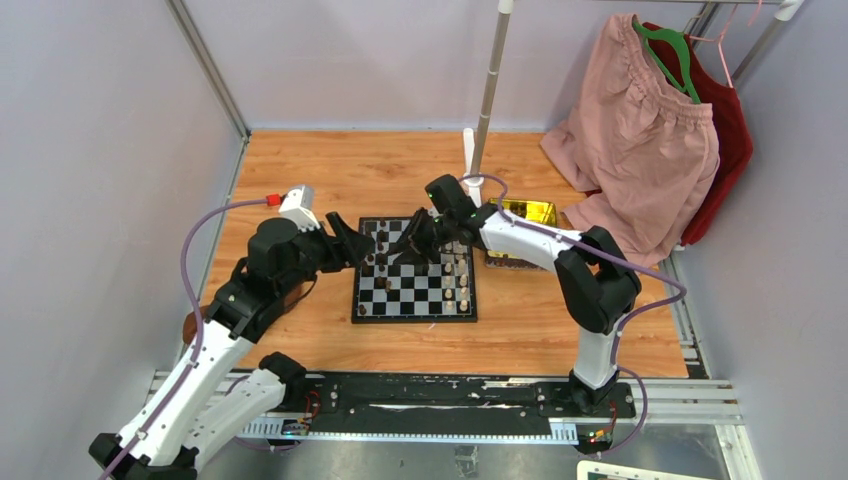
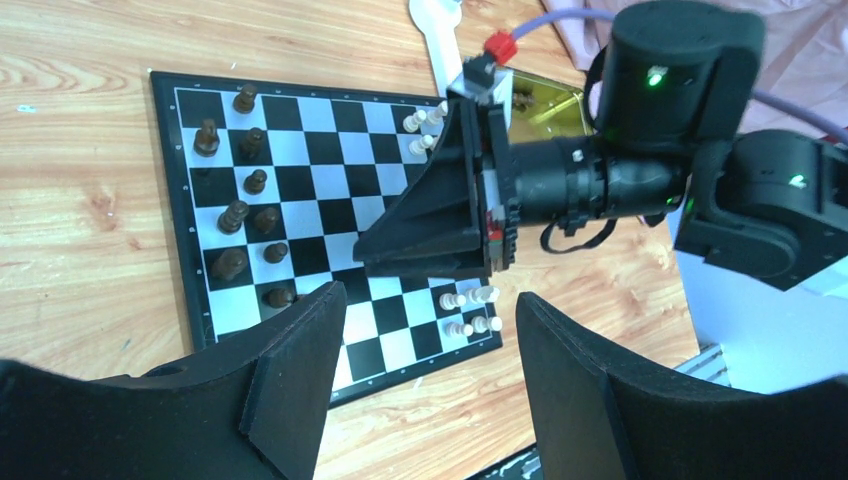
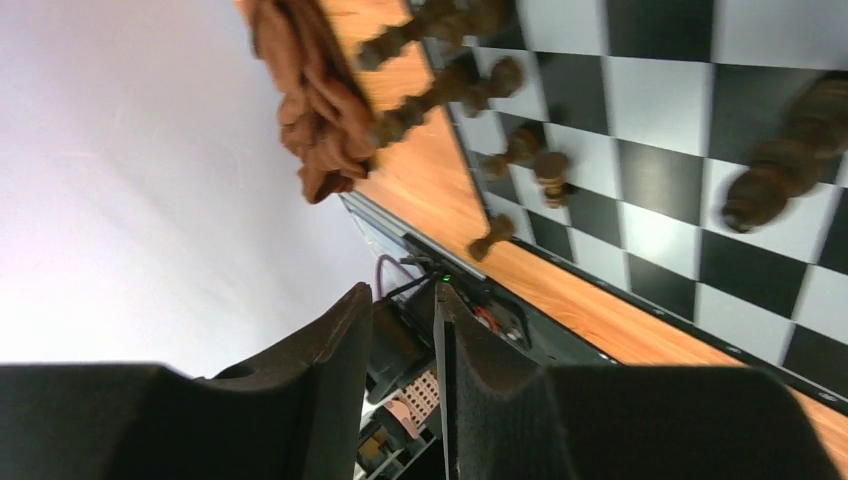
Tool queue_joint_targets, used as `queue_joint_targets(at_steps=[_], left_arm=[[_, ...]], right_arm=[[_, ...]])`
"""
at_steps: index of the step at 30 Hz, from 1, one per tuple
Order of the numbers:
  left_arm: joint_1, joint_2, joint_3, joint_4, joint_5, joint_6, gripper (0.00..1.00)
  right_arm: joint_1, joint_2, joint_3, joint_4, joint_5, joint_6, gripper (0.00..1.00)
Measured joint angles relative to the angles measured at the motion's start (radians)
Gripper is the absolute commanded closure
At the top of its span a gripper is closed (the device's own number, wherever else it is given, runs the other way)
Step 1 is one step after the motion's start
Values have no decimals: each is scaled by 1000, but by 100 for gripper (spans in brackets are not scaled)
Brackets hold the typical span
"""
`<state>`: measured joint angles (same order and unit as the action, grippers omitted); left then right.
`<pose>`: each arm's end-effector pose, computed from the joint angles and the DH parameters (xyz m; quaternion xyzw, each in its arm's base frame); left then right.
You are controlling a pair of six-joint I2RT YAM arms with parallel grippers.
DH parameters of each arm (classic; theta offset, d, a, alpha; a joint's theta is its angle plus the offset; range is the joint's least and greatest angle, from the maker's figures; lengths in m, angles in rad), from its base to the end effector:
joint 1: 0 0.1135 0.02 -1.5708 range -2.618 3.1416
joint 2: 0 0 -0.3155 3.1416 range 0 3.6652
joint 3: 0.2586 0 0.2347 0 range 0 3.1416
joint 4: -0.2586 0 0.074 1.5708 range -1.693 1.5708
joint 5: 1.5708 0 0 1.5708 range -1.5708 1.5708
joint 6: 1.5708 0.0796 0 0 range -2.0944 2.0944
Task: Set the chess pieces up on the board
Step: Pick up the chess piece from the chessboard.
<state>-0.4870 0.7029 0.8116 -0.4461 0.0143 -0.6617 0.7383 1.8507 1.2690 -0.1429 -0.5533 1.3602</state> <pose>0.1261 -0.0680 0.3509 -0.0670 0.8130 -0.3191 0.4824 0.2942 0.3243 0.2483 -0.1616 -0.8694 -0.4665 0.0191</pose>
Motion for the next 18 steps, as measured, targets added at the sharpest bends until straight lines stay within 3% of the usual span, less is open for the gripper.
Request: queue_joint_targets(at_steps=[8,18], left_arm=[[0,6,0,-8,0,21,35],[0,19,-102,-53,31,108,42]], right_arm=[[0,0,163,-134,23,-212,72],[0,-86,207,-352,230,-570,77]])
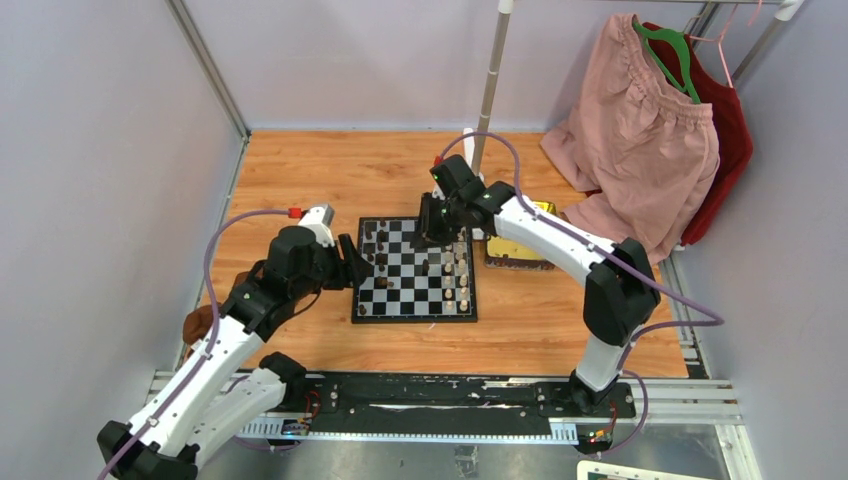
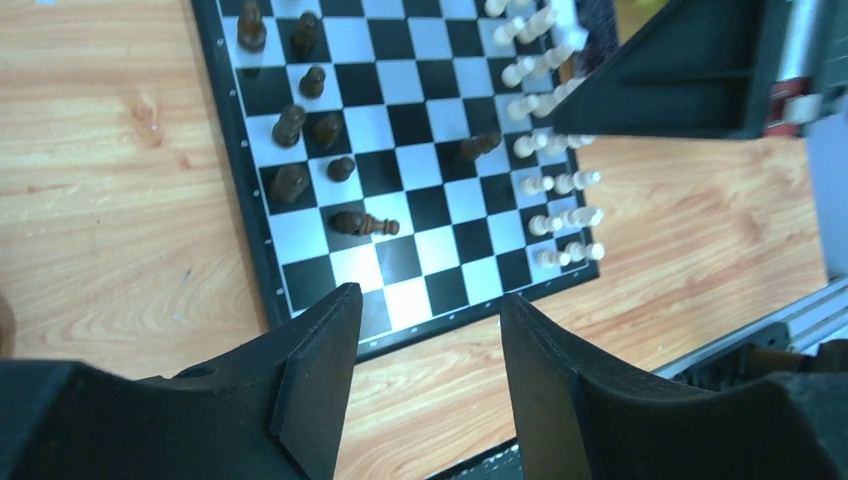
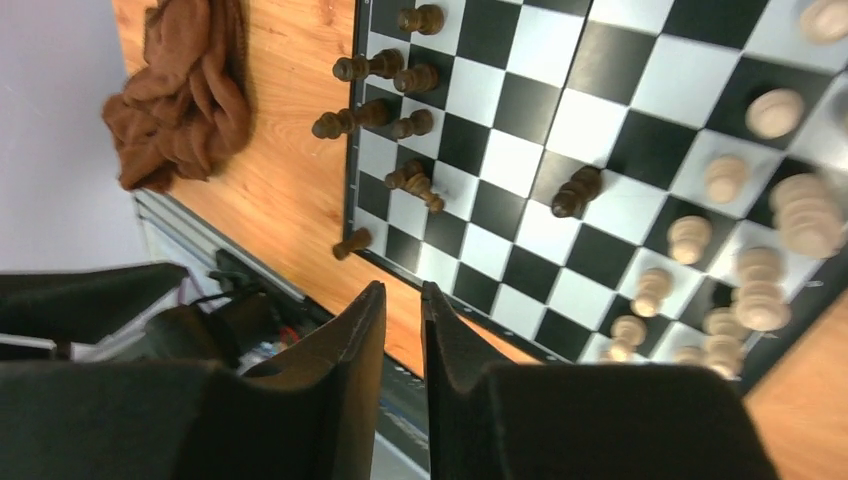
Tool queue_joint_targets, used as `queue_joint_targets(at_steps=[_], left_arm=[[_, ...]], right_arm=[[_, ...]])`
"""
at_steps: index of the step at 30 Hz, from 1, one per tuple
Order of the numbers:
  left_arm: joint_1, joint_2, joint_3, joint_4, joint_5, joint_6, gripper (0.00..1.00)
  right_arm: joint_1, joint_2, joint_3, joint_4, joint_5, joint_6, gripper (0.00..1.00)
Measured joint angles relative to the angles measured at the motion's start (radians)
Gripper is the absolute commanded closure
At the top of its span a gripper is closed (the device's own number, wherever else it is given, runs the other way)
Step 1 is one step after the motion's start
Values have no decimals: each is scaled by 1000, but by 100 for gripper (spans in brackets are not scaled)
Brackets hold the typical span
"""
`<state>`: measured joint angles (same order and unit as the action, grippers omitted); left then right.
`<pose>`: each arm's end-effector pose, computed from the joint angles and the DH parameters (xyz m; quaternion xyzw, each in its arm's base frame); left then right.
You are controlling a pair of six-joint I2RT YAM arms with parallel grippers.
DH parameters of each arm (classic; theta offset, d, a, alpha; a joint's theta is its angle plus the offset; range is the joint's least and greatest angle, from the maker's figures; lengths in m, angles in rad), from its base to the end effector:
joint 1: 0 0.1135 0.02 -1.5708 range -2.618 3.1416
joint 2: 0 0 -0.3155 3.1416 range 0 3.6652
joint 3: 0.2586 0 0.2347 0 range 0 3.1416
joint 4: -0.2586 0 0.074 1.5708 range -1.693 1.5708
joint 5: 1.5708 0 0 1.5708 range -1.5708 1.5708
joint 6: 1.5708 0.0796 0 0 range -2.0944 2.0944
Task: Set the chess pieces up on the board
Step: Pick up the chess piece from the chessboard.
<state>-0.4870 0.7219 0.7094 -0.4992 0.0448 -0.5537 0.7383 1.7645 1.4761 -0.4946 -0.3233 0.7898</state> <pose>0.1262 -0.0709 0.3040 -0.0175 0.8627 -0.2679 0.4286 0.2946 0.3022 0.3107 -0.0383 0.9127 0.3694 0.1707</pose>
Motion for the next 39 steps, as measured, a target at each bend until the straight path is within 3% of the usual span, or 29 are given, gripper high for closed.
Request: queue_joint_targets(at_steps=[5,18,39], left_arm=[[0,22,-2,-42,3,40,48],[0,138,96,-145,-4,194,43],[0,45,114,-206,-23,218,43]], right_arm=[[4,-34,2,-37,48,-158,79],[109,16,-46,-49,84,-549,79],[192,180,-50,173,8,-785,69]])
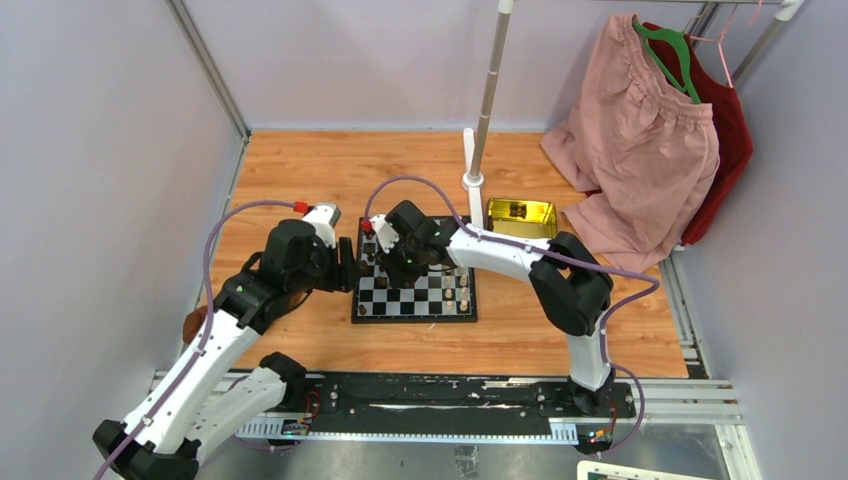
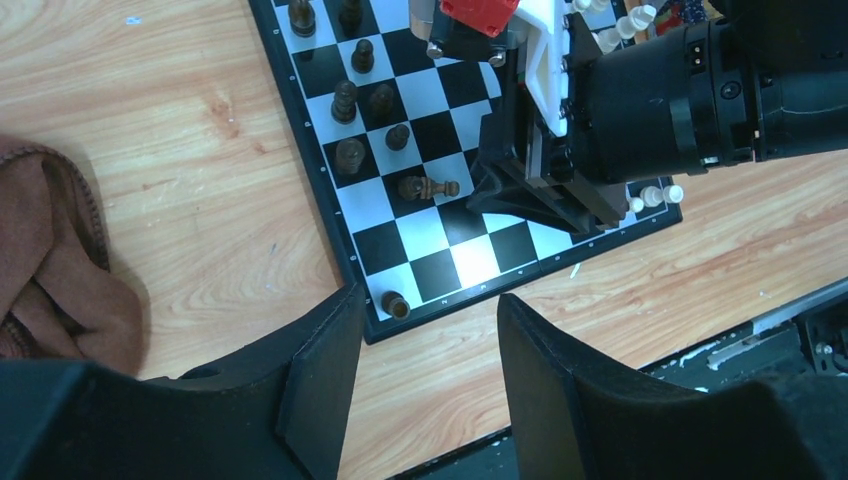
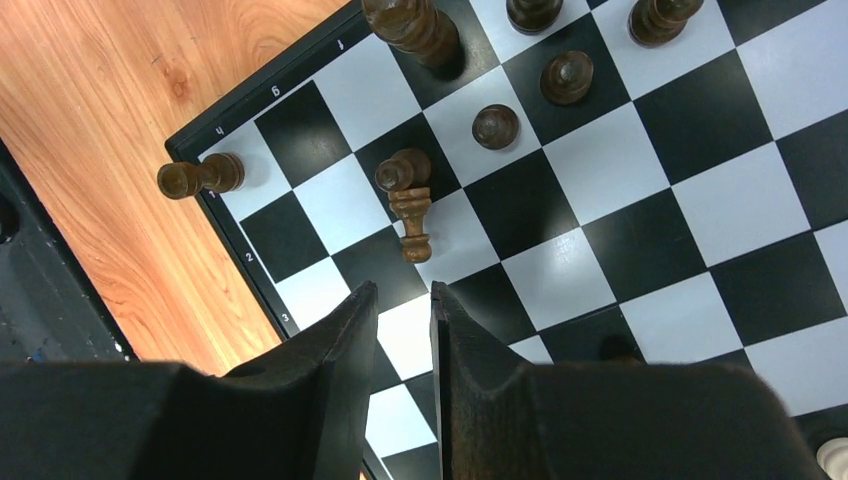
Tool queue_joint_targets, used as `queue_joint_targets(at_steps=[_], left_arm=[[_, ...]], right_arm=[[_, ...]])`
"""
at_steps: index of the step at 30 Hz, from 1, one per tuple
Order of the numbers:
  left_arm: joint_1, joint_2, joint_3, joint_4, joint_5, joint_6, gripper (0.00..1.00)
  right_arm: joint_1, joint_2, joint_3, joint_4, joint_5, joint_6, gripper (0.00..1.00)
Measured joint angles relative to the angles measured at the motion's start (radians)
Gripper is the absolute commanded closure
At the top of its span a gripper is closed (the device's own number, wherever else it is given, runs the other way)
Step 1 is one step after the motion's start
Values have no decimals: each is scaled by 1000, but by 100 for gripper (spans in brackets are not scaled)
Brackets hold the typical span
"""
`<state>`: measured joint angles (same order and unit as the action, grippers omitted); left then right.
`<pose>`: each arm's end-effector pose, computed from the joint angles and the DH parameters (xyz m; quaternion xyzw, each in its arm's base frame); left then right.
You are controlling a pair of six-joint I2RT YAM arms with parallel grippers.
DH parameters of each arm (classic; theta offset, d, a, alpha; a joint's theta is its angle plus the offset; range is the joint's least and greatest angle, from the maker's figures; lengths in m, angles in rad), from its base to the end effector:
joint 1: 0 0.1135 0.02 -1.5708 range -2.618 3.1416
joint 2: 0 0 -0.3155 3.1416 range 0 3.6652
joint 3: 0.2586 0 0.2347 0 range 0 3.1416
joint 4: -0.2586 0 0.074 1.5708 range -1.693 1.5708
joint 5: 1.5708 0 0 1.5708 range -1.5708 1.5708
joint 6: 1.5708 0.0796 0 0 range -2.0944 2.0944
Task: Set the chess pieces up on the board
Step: Pick up the chess piece from the chessboard.
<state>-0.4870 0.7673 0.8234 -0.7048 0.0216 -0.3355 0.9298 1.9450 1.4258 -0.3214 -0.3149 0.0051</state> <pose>0.1216 -0.0663 0.3124 0.0726 0.8926 -0.1867 0.4039 0.2565 0.3850 0.2352 -0.4616 0.8007 0.2896 0.2488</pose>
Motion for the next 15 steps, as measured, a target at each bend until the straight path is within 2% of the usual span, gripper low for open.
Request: queue_joint_targets(at_steps=[15], left_arm=[[0,1,-2,-1,-3,-13,43]], right_arm=[[0,57,6,32,-21,-49,69]])
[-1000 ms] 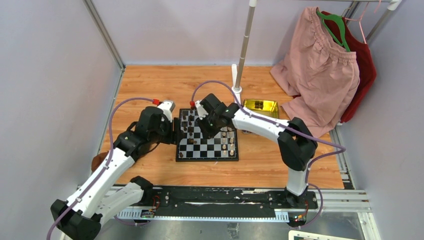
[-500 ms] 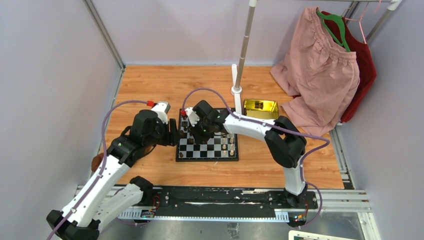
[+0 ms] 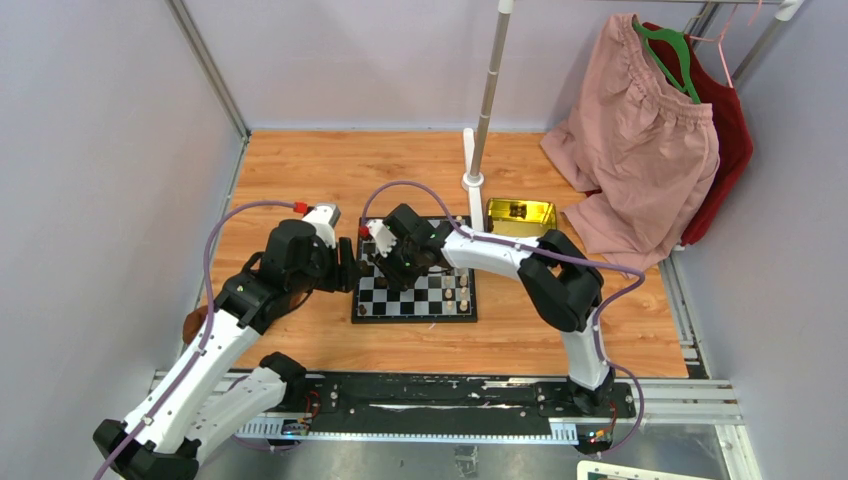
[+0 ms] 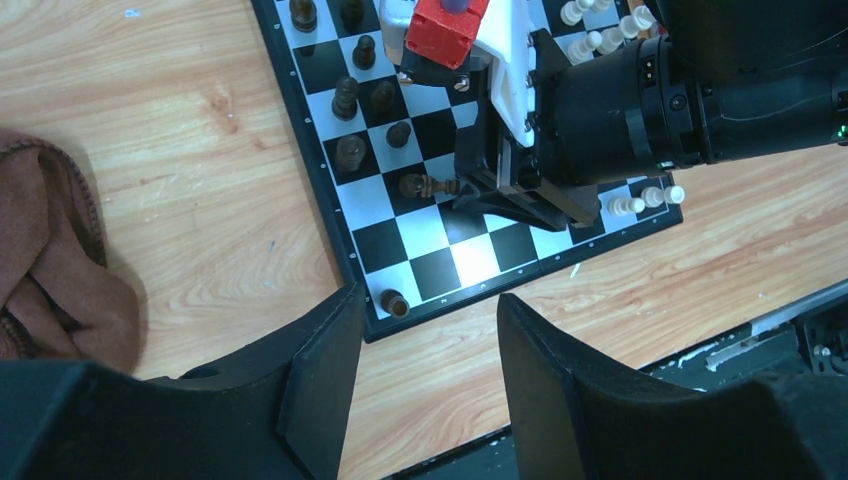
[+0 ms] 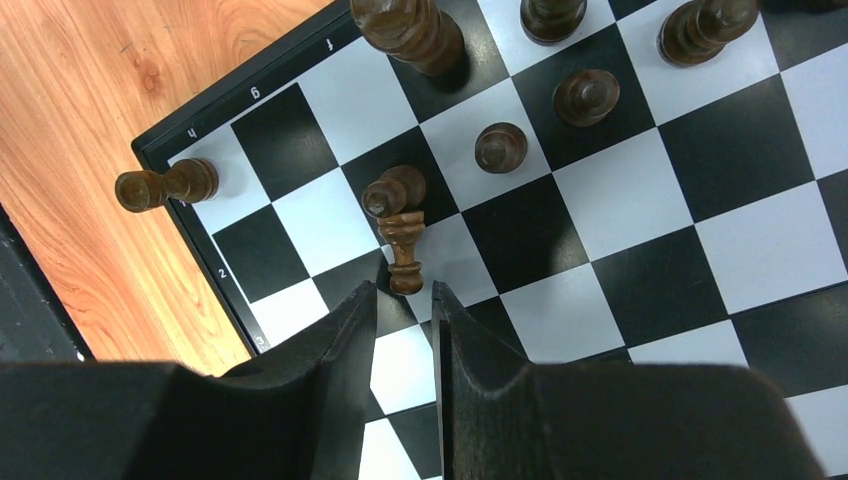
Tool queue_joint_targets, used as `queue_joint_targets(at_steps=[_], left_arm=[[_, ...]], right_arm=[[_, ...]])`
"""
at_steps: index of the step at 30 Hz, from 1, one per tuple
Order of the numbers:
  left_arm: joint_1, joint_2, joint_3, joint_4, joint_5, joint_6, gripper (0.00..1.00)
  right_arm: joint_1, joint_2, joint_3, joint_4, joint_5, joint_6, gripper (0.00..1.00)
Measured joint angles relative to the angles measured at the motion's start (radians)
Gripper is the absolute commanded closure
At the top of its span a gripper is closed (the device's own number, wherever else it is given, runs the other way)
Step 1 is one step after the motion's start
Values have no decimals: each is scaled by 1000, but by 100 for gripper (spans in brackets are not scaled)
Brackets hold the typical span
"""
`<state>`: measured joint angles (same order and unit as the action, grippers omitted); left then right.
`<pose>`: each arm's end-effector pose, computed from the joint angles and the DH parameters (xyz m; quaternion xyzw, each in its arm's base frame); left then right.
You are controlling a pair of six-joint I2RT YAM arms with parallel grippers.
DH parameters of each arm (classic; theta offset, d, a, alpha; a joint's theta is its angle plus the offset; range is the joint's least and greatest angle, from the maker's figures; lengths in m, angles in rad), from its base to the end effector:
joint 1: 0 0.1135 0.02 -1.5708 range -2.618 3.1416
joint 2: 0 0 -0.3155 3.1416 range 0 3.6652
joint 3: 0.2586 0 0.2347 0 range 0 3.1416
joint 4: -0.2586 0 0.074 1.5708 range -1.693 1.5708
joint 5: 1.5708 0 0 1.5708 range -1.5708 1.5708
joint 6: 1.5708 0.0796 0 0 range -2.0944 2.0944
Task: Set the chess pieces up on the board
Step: Pick up the chess piece from the chessboard.
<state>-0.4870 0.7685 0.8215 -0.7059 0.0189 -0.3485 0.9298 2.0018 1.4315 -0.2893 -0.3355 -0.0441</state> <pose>0.1218 -0.0662 0.3114 0.0662 0.8940 -0.1875 0.4015 0.2616 0.3944 0.2152 -0.4839 0.7896 0.2885 0.2431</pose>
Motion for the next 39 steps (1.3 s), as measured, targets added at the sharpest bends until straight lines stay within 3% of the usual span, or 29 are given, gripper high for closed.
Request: queue_joint_targets(at_steps=[11,21,39], left_arm=[[0,0,-10,1,1,-1,44],[0,0,-23,1,1,-1,44],[0,0,-48,17,1,-3,44]], right_arm=[[0,10,17,8,-4,-9,72],[0,26,30,8,-5,-15,99],[0,21,30,-2,-2,-25,100]])
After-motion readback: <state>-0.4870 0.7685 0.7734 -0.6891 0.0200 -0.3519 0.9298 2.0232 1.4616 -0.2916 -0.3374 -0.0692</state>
